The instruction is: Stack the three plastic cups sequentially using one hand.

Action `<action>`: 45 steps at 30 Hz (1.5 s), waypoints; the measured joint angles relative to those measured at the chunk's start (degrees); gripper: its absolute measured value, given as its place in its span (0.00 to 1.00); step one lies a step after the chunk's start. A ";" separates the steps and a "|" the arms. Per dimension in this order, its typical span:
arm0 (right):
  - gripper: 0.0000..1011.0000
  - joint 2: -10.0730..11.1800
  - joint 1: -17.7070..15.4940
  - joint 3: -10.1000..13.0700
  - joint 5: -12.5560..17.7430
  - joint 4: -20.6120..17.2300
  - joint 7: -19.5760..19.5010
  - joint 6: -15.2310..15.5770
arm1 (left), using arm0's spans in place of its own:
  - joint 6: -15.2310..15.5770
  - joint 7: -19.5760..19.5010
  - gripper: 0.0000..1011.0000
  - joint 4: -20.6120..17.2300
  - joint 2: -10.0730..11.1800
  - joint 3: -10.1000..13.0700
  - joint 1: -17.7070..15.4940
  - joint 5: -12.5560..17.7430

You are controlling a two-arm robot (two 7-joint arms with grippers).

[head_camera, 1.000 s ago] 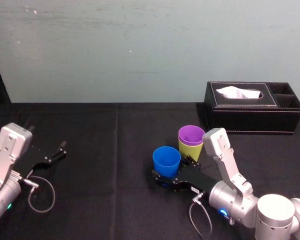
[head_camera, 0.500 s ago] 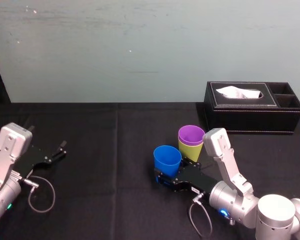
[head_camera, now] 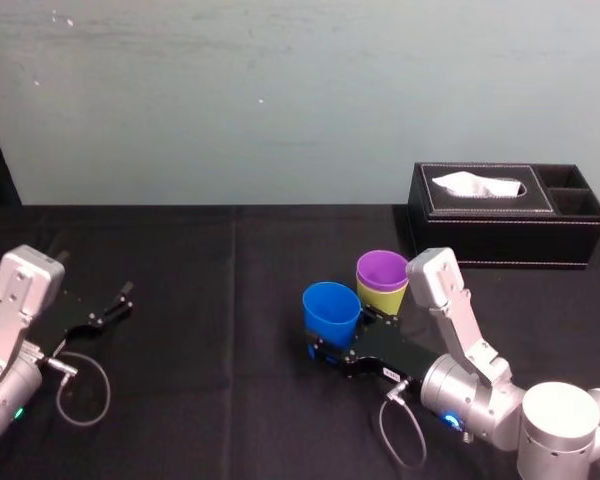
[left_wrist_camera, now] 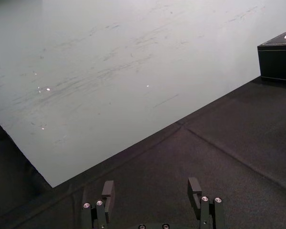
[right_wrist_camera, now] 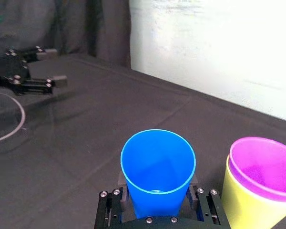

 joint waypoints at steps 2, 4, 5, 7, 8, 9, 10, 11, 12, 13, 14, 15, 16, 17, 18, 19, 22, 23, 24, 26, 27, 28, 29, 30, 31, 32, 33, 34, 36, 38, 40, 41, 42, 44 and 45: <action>0.70 0.41 -0.08 0.02 0.01 -1.27 0.33 0.69 | 0.00 0.00 0.99 0.00 0.00 0.00 0.00 0.00; 0.70 1.07 -0.16 0.19 0.30 -3.10 0.79 1.63 | 0.00 0.00 0.99 0.00 0.00 0.00 0.00 0.00; 0.70 1.28 -0.16 0.28 0.48 -3.71 0.95 1.89 | 0.00 0.00 0.99 0.00 0.00 0.00 0.00 0.00; 0.70 1.93 -0.09 0.64 1.10 -5.41 1.33 2.95 | 0.00 0.00 0.99 0.00 0.00 0.00 0.00 0.00; 0.70 2.12 0.02 0.77 1.36 -5.95 1.41 3.30 | 0.00 0.00 0.99 0.00 0.00 0.00 0.00 0.00; 0.70 2.32 0.13 0.90 1.57 -6.36 1.54 3.59 | 0.00 0.00 0.99 0.00 0.00 0.00 0.00 0.00; 0.70 2.79 0.45 1.21 2.05 -7.30 1.74 4.09 | 0.00 0.00 0.99 0.00 0.00 0.00 0.00 0.00; 0.70 2.98 0.62 1.34 2.23 -7.63 1.80 4.26 | 0.00 0.00 0.99 0.00 0.00 0.00 0.00 0.00; 0.70 3.24 0.90 1.51 2.37 -8.01 1.84 4.44 | 0.00 0.00 0.99 0.00 0.00 0.00 0.00 0.00; 0.70 3.65 1.49 1.80 2.71 -8.51 1.94 4.88 | 0.00 0.00 0.99 0.00 0.00 0.00 0.00 0.00; 0.70 3.84 1.86 1.92 2.84 -8.66 1.98 5.10 | 0.00 0.00 0.99 0.00 0.00 0.00 0.00 0.00; 0.70 3.97 2.17 2.01 2.97 -8.74 2.01 5.29 | 0.00 0.00 0.99 0.00 0.00 0.00 0.00 0.00; 0.70 4.33 2.97 2.25 3.23 -8.84 1.99 5.89 | 0.00 0.00 0.99 0.00 0.00 0.00 0.00 0.00; 0.70 4.49 3.38 2.36 3.34 -8.84 1.98 6.20 | 0.00 0.00 0.99 0.00 0.00 0.00 0.00 0.00; 0.70 4.62 3.78 2.50 3.53 -8.83 1.97 6.47 | 0.00 0.00 0.99 0.00 0.00 0.00 0.00 0.00; 0.70 4.73 4.16 2.71 3.72 -8.73 1.87 6.73 | 0.00 0.00 0.99 0.00 0.00 0.00 0.00 0.00; 0.70 4.97 5.48 3.61 4.31 -7.89 0.67 7.79 | 0.00 0.00 0.99 0.00 0.00 0.00 0.00 0.00; 0.70 5.00 5.69 3.75 4.38 -7.65 0.38 7.91 | 0.00 0.00 0.99 0.00 0.00 0.00 0.00 0.00; 0.70 5.02 5.85 3.85 4.42 -7.43 0.16 8.01 | 0.00 0.00 0.99 0.00 0.00 0.00 0.00 0.00; 0.70 5.07 6.30 4.10 4.44 -6.47 -0.42 8.07 | 0.00 0.00 0.99 0.00 0.00 0.00 0.00 0.00; 0.70 5.07 6.41 4.15 4.44 -6.19 -0.56 8.07 | 0.00 0.00 0.99 0.00 0.00 0.00 0.00 0.00; 0.70 5.07 6.51 4.20 4.44 -5.92 -0.70 8.05 | 0.00 0.00 0.99 0.00 0.00 0.00 0.00 0.00; 0.70 5.05 6.59 4.26 4.44 -5.60 -0.86 8.01 | 0.00 0.00 0.99 0.00 0.00 0.00 0.00 0.00; 0.70 5.00 6.67 4.33 4.44 -5.09 -1.06 7.91 | 0.00 0.00 0.99 0.00 0.00 0.00 0.00 0.00; 0.70 4.97 6.69 4.35 4.43 -4.78 -1.19 7.81 | 0.00 0.00 0.99 0.00 0.00 0.00 0.00 0.00; 0.70 4.94 6.72 4.37 4.42 -4.50 -1.30 7.74 | 0.00 0.00 0.99 0.00 0.00 0.00 0.00 0.00; 0.70 4.91 6.75 4.37 4.40 -4.25 -1.36 7.67 | 0.00 0.00 0.99 0.00 0.00 0.00 0.00 0.00; 0.70 4.84 6.83 4.39 4.36 -3.78 -1.45 7.50 | 0.00 0.00 0.99 0.00 0.00 0.00 0.00 0.00; 0.70 4.78 6.86 4.40 4.25 -3.45 -1.53 7.37 | 0.00 0.00 0.99 0.00 0.00 0.00 0.00 0.00; 0.70 4.65 6.97 4.38 4.03 -2.88 -1.72 7.19 | 0.00 0.00 0.99 0.00 0.00 0.00 0.00 0.00; 0.70 4.58 7.00 4.37 3.97 -2.67 -1.74 7.11 | 0.00 0.00 0.99 0.00 0.00 0.00 0.00 0.00; 0.70 4.55 7.01 4.36 3.91 -2.55 -1.75 7.08 | 0.00 0.00 0.99 0.00 0.00 0.00 0.00 0.00; 0.70 4.52 7.01 4.35 3.87 -2.48 -1.75 7.07 | 0.00 0.00 0.99 0.00 0.00 0.00 0.00 0.00; 0.70 4.43 7.02 4.32 3.68 -2.16 -1.77 7.02 | 0.00 0.00 0.99 0.00 0.00 0.00 0.00 0.00; 0.70 4.41 7.02 4.31 3.65 -2.10 -1.77 7.02 | 0.00 0.00 0.99 0.00 0.00 0.00 0.00 0.00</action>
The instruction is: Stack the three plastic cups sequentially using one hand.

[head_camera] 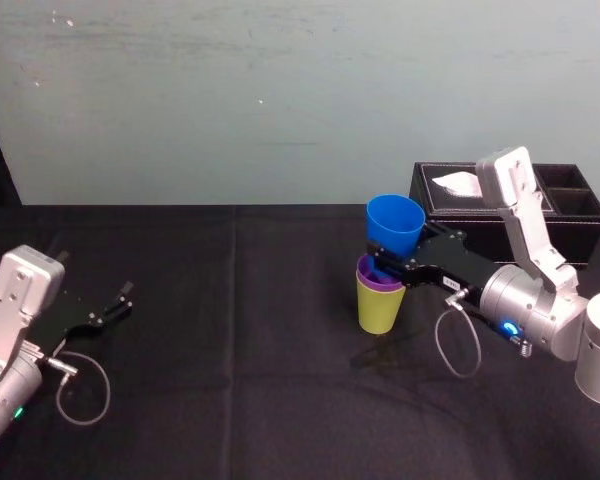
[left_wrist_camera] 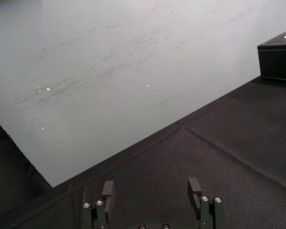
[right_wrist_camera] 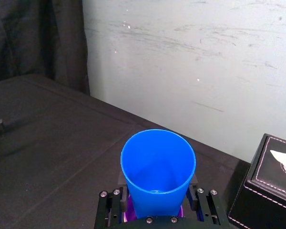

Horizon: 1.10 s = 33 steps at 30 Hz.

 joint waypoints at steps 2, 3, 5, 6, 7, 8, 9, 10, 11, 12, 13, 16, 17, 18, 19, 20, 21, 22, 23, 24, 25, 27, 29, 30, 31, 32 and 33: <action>0.70 -0.07 -0.03 -0.03 -0.05 0.24 0.00 -0.03 | 0.00 0.00 0.99 0.00 0.00 0.00 0.00 0.00; 0.70 -0.11 -0.06 -0.05 -0.07 0.34 0.00 -0.04 | 0.00 0.00 0.99 0.00 0.00 0.00 0.00 0.00; 0.70 -0.19 -0.15 -0.08 -0.10 0.62 0.02 -0.07 | 0.00 0.00 0.99 0.00 0.00 0.00 0.00 0.00; 0.70 -0.23 -0.17 -0.09 -0.11 0.72 0.03 -0.09 | 0.00 0.00 0.99 0.00 0.00 0.00 0.00 0.00; 0.70 -0.32 -0.21 -0.11 -0.14 0.95 0.04 -0.13 | 0.00 0.00 0.99 0.00 0.00 0.00 0.00 0.00; 0.70 -0.32 -0.21 -0.11 -0.14 0.95 0.04 -0.13 | 0.00 0.00 0.99 0.00 0.00 0.00 0.00 0.00; 0.70 -0.39 -0.23 -0.14 -0.19 1.18 0.06 -0.16 | 0.00 0.00 0.99 0.00 0.00 0.00 0.00 0.00; 0.70 -0.43 -0.25 -0.15 -0.21 1.30 0.06 -0.17 | 0.00 0.00 0.99 0.00 0.00 0.00 0.00 0.00; 0.70 -0.49 -0.27 -0.17 -0.25 1.51 0.08 -0.18 | 0.00 0.00 0.99 0.00 0.00 0.00 0.00 0.00; 0.70 -0.52 -0.28 -0.18 -0.26 1.62 0.12 -0.19 | 0.00 0.00 0.99 0.00 0.00 0.00 0.00 0.00; 0.70 -0.54 -0.29 -0.19 -0.28 1.70 0.15 -0.20 | 0.00 0.00 0.99 0.00 0.00 0.00 0.00 0.00; 0.70 -0.69 -0.28 -0.26 -0.34 2.17 0.27 -0.27 | 0.00 0.00 0.99 0.00 0.00 0.00 0.00 0.00; 0.70 -0.73 -0.26 -0.28 -0.35 2.29 0.30 -0.29 | 0.00 0.00 0.99 0.00 0.00 0.00 0.00 0.00; 0.70 -0.80 -0.21 -0.30 -0.38 2.48 0.35 -0.30 | 0.00 0.00 0.99 0.00 0.00 0.00 0.00 0.00; 0.70 -0.89 -0.18 -0.34 -0.39 2.66 0.39 -0.32 | 0.00 0.00 0.99 0.00 0.00 0.00 0.00 0.00; 0.70 -0.95 -0.18 -0.35 -0.39 2.76 0.43 -0.35 | 0.00 0.00 0.99 0.00 0.00 0.00 0.00 0.00; 0.70 -1.01 -0.18 -0.34 -0.37 2.87 0.47 -0.38 | 0.00 0.00 0.99 0.00 0.00 0.00 0.00 0.00; 0.70 -1.08 -0.17 -0.34 -0.34 3.00 0.52 -0.40 | 0.00 0.00 0.99 0.00 0.00 0.00 0.00 0.00; 0.70 -1.15 -0.17 -0.33 -0.29 3.13 0.63 -0.42 | 0.00 0.00 0.99 0.00 0.00 0.00 0.00 0.00; 0.70 -1.14 -0.17 -0.32 -0.29 3.13 0.63 -0.42 | 0.00 0.00 0.99 0.00 0.00 0.00 0.00 0.00; 0.70 -1.13 -0.17 -0.32 -0.28 3.13 0.63 -0.42 | 0.00 0.00 0.99 0.00 0.00 0.00 0.00 0.00; 0.70 -1.10 -0.17 -0.33 -0.28 3.11 0.63 -0.42 | 0.00 0.00 0.99 0.00 0.00 0.00 0.00 0.00; 0.70 -1.09 -0.17 -0.33 -0.29 3.08 0.64 -0.42 | 0.00 0.00 0.99 0.00 0.00 0.00 0.00 0.00; 0.70 -1.08 -0.17 -0.33 -0.29 3.07 0.63 -0.43 | 0.00 0.00 0.99 0.00 0.00 0.00 0.00 0.00; 0.71 -1.08 -0.16 -0.33 -0.29 3.06 0.64 -0.42 | 0.00 0.00 0.99 0.00 0.00 0.00 0.00 0.00; 0.73 -1.07 -0.16 -0.33 -0.29 3.05 0.63 -0.42 | 0.00 0.00 0.99 0.00 0.00 0.00 0.00 0.00; 0.73 -1.07 -0.16 -0.34 -0.29 3.03 0.64 -0.42 | 0.00 0.00 0.99 0.00 0.00 0.00 0.00 0.00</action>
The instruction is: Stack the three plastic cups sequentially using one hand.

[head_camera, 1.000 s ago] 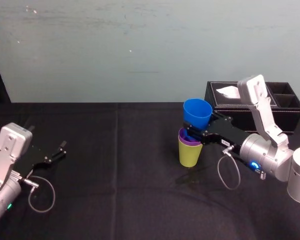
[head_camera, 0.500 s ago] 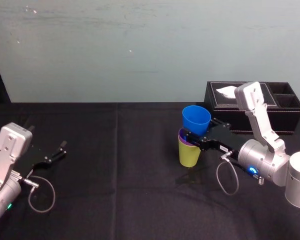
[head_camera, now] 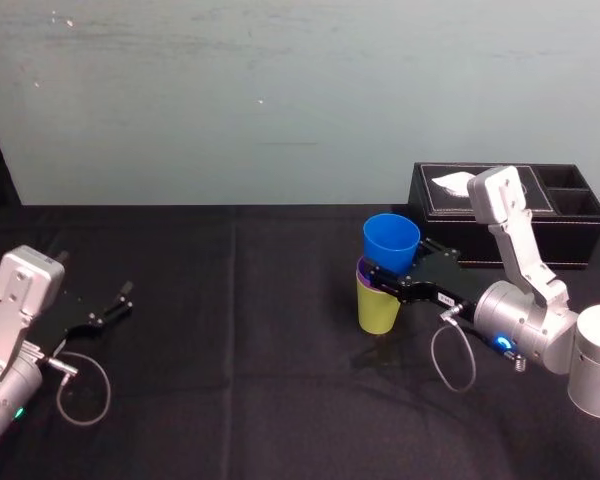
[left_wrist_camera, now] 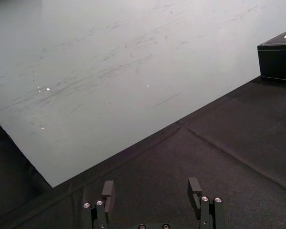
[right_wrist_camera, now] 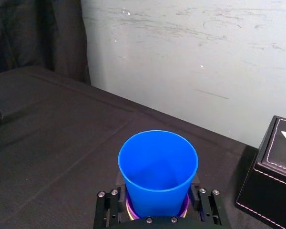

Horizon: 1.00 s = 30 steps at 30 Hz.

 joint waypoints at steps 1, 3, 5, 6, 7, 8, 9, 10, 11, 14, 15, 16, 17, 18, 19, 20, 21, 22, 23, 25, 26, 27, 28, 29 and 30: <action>0.76 0.00 0.00 0.00 0.00 -0.02 0.00 0.00 | 0.00 0.00 0.99 0.00 0.00 0.00 0.00 0.00; 0.82 0.01 0.01 -0.02 0.00 -0.05 0.00 0.00 | 0.00 0.00 0.99 0.00 0.00 0.00 0.00 0.00; 0.85 0.01 0.01 -0.02 -0.01 -0.07 -0.01 0.00 | 0.00 0.00 0.99 0.00 0.00 0.00 0.00 0.00; 0.91 0.02 0.01 -0.02 -0.01 -0.10 -0.01 0.00 | 0.00 0.00 0.99 0.00 0.00 0.00 0.00 0.00; 0.92 0.02 0.01 -0.02 -0.01 -0.10 -0.01 0.00 | 0.00 0.00 0.99 0.00 0.00 0.00 0.00 0.00; 0.93 0.03 0.01 -0.02 -0.01 -0.12 -0.01 0.01 | 0.00 0.00 0.99 0.00 0.00 0.00 0.00 0.00; 0.95 0.03 0.01 -0.02 -0.01 -0.12 -0.01 0.01 | 0.00 0.00 0.99 0.00 0.00 0.00 -0.01 0.00; 0.99 0.04 0.01 -0.02 -0.01 -0.13 -0.02 0.02 | 0.00 0.00 0.99 0.00 0.00 0.00 0.00 0.00; 0.99 0.04 0.01 -0.02 -0.01 -0.14 -0.02 0.02 | 0.00 0.00 0.99 0.00 0.00 0.00 0.00 0.00; 0.99 0.06 0.01 -0.02 -0.01 -0.17 -0.03 0.03 | 0.00 0.00 0.99 0.00 0.00 0.00 0.00 0.00; 0.99 0.06 0.01 -0.02 0.00 -0.17 -0.03 0.03 | 0.00 0.00 0.99 0.00 0.00 0.00 0.00 0.00; 0.99 0.07 0.01 -0.02 0.00 -0.17 -0.04 0.04 | 0.00 0.00 0.99 0.00 0.00 0.00 0.00 0.00; 0.99 0.07 0.01 -0.02 0.00 -0.17 -0.04 0.04 | 0.00 0.00 0.99 0.00 0.00 0.00 0.00 0.00; 0.99 0.08 0.01 -0.02 0.00 -0.18 -0.04 0.05 | 0.00 0.00 0.99 0.00 0.00 0.00 0.00 0.00; 0.99 0.09 -0.04 0.03 0.00 -0.24 -0.06 -0.10 | 0.00 0.00 0.99 0.00 0.00 0.00 0.00 0.00; 0.99 0.09 -0.21 0.21 0.04 -0.43 -0.16 -0.51 | 0.00 0.00 0.99 0.00 0.00 0.00 0.00 0.00; 0.99 0.10 -0.62 0.62 0.13 -0.81 -0.43 -1.36 | 0.00 0.00 0.99 0.00 0.00 0.00 0.00 0.00; 0.99 0.10 -0.62 0.62 0.13 -0.81 -0.43 -1.36 | 0.00 0.00 0.99 0.00 0.00 0.00 0.00 0.00; 0.99 0.11 -1.13 1.18 0.17 -1.35 -0.87 -2.44 | 0.00 0.00 0.99 0.00 0.00 0.00 0.00 0.00; 0.99 0.08 -2.09 2.13 0.16 -2.28 -1.77 -4.11 | 0.00 0.00 0.99 0.00 0.00 0.00 0.00 0.00; 0.99 0.06 -2.42 2.41 0.13 -2.59 -2.20 -4.65 | 0.00 0.00 0.99 0.00 0.00 0.00 0.00 0.00; 0.99 0.02 -2.80 2.72 0.03 -2.96 -2.72 -5.11 | 0.00 0.00 0.99 0.00 0.00 0.00 0.00 0.00; 0.99 -0.06 -3.72 3.42 -0.63 -3.87 -4.26 -5.99 | 0.00 0.00 0.99 0.00 0.00 0.00 0.00 0.00; 0.99 -0.12 -4.12 3.74 -0.99 -4.19 -4.99 -6.30 | 0.00 0.00 0.99 0.00 0.00 0.00 0.00 0.00; 0.99 -0.23 -4.61 4.17 -1.41 -4.52 -5.89 -6.69 | 0.00 0.00 0.99 0.00 0.00 0.00 0.00 0.00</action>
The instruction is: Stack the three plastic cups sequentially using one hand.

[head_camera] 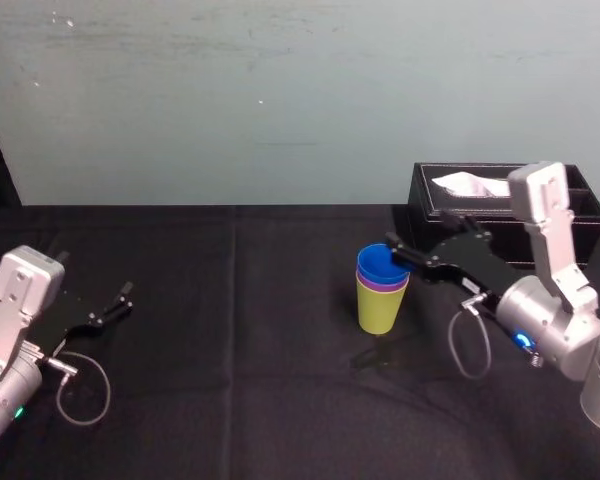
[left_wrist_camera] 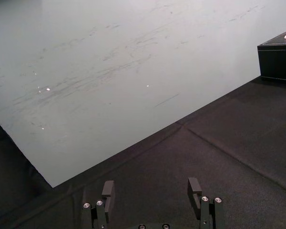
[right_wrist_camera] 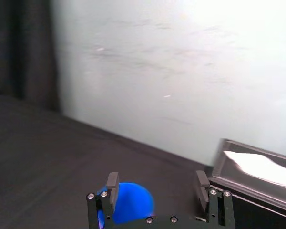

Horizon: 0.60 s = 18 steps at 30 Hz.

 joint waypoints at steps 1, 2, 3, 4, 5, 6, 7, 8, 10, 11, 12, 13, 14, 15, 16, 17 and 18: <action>0.99 -0.34 -1.04 0.99 -0.77 -0.50 -2.39 -0.57 | 0.00 0.00 0.99 0.00 0.00 0.00 0.00 0.00; 0.99 -0.55 -1.59 1.48 -1.18 -0.65 -3.62 -0.74 | 0.00 0.00 0.99 0.00 0.00 0.01 0.00 0.00; 0.99 -0.55 -1.59 1.48 -1.18 -0.65 -3.62 -0.74 | 0.00 0.00 0.99 0.00 0.00 0.01 0.00 0.00; 0.99 -1.00 -2.65 2.46 -1.95 -0.79 -5.92 -0.89 | 0.00 0.00 0.99 0.00 0.00 0.00 0.00 0.00; 0.99 -1.40 -3.62 3.28 -2.72 -0.80 -8.10 -0.86 | 0.00 0.00 0.99 0.00 0.00 0.00 0.00 0.00; 0.99 -1.58 -4.01 3.60 -3.10 -0.81 -9.02 -0.81 | 0.00 0.00 0.99 0.00 0.00 0.00 0.00 0.00; 0.99 -2.05 -5.13 4.31 -4.14 -0.80 -11.41 -0.56 | 0.00 0.00 0.99 0.00 0.00 0.00 0.00 0.00; 0.99 -2.31 -5.60 4.63 -4.67 -0.75 -12.59 -0.46 | 0.00 0.00 0.99 0.00 0.00 0.00 0.00 0.00; 0.99 -2.77 -6.59 5.09 -5.66 -0.51 -14.61 -0.44 | 0.00 0.00 0.99 0.00 0.00 0.00 0.00 0.00; 0.99 -3.24 -7.50 5.41 -6.49 -0.14 -16.07 -0.55 | 0.00 0.00 0.99 0.00 0.00 0.00 0.00 0.00; 0.99 -3.43 -7.86 5.54 -6.82 0.07 -16.63 -0.72 | 0.00 0.00 0.99 0.00 0.00 0.00 0.00 0.00; 0.99 -3.60 -8.17 5.67 -7.03 0.31 -16.98 -0.91 | 0.00 0.00 0.99 0.00 0.00 0.00 0.00 0.00; 0.99 -3.97 -8.69 5.89 -7.35 0.81 -17.35 -1.27 | 0.00 0.00 0.99 0.00 0.00 0.00 0.00 0.00; 0.99 -4.14 -8.88 5.96 -7.43 1.03 -17.40 -1.44 | 0.00 0.00 0.99 0.00 0.00 0.00 0.00 0.00; 0.99 -4.26 -9.00 6.03 -7.51 1.24 -17.41 -1.61 | 0.00 0.00 0.99 0.00 0.00 0.00 0.00 0.00; 0.99 -4.49 -9.15 6.14 -7.60 1.65 -17.26 -1.91 | 0.00 0.00 0.99 0.00 0.00 0.00 0.00 0.00; 0.99 -4.49 -9.15 6.14 -7.60 1.65 -17.26 -1.91 | 0.00 0.00 0.99 0.00 0.00 0.00 0.00 0.00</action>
